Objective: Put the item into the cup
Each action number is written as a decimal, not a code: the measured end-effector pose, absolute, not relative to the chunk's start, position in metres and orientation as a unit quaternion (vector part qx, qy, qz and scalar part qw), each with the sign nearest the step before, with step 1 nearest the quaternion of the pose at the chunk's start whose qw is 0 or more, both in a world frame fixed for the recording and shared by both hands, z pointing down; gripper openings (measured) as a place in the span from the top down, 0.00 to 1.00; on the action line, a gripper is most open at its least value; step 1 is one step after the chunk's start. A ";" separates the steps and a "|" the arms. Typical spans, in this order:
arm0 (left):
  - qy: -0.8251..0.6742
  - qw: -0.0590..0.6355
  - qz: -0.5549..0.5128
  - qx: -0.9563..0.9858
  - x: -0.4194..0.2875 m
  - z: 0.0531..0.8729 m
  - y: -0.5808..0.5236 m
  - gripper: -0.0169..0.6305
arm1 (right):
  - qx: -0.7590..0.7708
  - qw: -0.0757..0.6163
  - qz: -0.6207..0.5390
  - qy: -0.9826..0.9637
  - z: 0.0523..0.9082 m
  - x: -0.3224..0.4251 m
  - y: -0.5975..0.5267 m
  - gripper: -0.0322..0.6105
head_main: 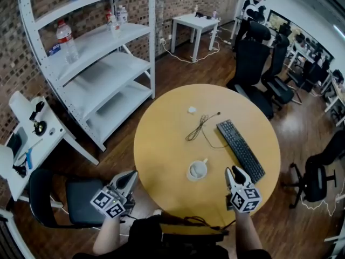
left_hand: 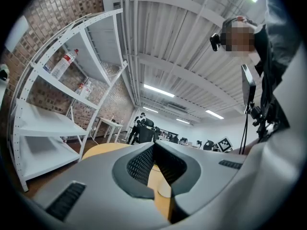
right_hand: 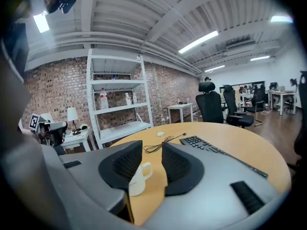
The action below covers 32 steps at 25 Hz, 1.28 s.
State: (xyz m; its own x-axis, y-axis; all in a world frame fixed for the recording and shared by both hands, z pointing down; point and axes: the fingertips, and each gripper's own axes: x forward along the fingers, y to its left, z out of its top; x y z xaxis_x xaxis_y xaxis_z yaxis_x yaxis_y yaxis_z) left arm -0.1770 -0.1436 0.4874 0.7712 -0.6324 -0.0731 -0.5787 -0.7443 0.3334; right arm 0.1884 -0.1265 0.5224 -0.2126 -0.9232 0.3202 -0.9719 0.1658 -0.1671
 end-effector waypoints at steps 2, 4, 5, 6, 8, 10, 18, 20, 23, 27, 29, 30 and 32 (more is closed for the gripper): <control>-0.311 0.148 -0.088 0.935 -0.155 0.486 -0.141 0.98 | 0.649 0.060 0.162 -0.741 0.518 0.213 -0.109 0.80; -0.297 0.148 -0.085 0.940 -0.132 0.485 -0.137 0.98 | 0.676 0.063 0.157 -0.717 0.519 0.241 -0.092 0.85; -0.290 0.148 -0.084 0.942 -0.121 0.485 -0.135 0.98 | 0.686 0.065 0.158 -0.707 0.521 0.255 -0.083 0.86; -0.285 0.148 -0.082 0.943 -0.111 0.484 -0.133 0.98 | 0.694 0.064 0.160 -0.699 0.522 0.268 -0.075 0.87; -0.278 0.150 -0.081 0.945 -0.095 0.484 -0.128 0.98 | 0.704 0.054 0.164 -0.689 0.521 0.288 -0.059 0.92; -0.276 0.150 -0.079 0.946 -0.084 0.485 -0.122 0.98 | 0.711 0.046 0.162 -0.683 0.520 0.303 -0.045 0.93; -0.310 0.143 -0.049 0.939 -0.064 0.491 -0.103 0.98 | 0.704 0.054 0.142 -0.694 0.523 0.321 -0.025 0.94; -0.312 0.143 -0.051 0.938 -0.062 0.489 -0.097 0.98 | 0.696 0.054 0.145 -0.701 0.526 0.320 -0.024 0.94; -0.315 0.141 -0.054 0.937 -0.060 0.486 -0.089 0.98 | 0.687 0.054 0.137 -0.711 0.524 0.317 -0.026 0.94; -0.323 0.141 -0.055 0.934 -0.064 0.484 -0.080 0.98 | 0.679 0.047 0.123 -0.722 0.517 0.315 -0.031 0.94; -0.328 0.144 -0.055 0.932 -0.066 0.486 -0.078 0.98 | 0.679 0.040 0.122 -0.723 0.514 0.317 -0.031 0.94; -0.331 0.144 -0.057 0.931 -0.067 0.487 -0.077 0.98 | 0.679 0.036 0.121 -0.723 0.513 0.318 -0.030 0.94; -0.334 0.145 -0.060 0.930 -0.067 0.487 -0.077 0.98 | 0.679 0.031 0.118 -0.724 0.511 0.319 -0.028 0.94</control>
State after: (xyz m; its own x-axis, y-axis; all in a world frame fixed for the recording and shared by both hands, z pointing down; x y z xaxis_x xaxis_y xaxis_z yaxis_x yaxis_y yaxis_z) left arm -0.0670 -0.0767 0.4868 0.7699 -0.6380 -0.0154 -0.6031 -0.7353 0.3091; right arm 0.3186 -0.0278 0.5107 -0.0765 -0.9756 0.2058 -0.9904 0.0506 -0.1283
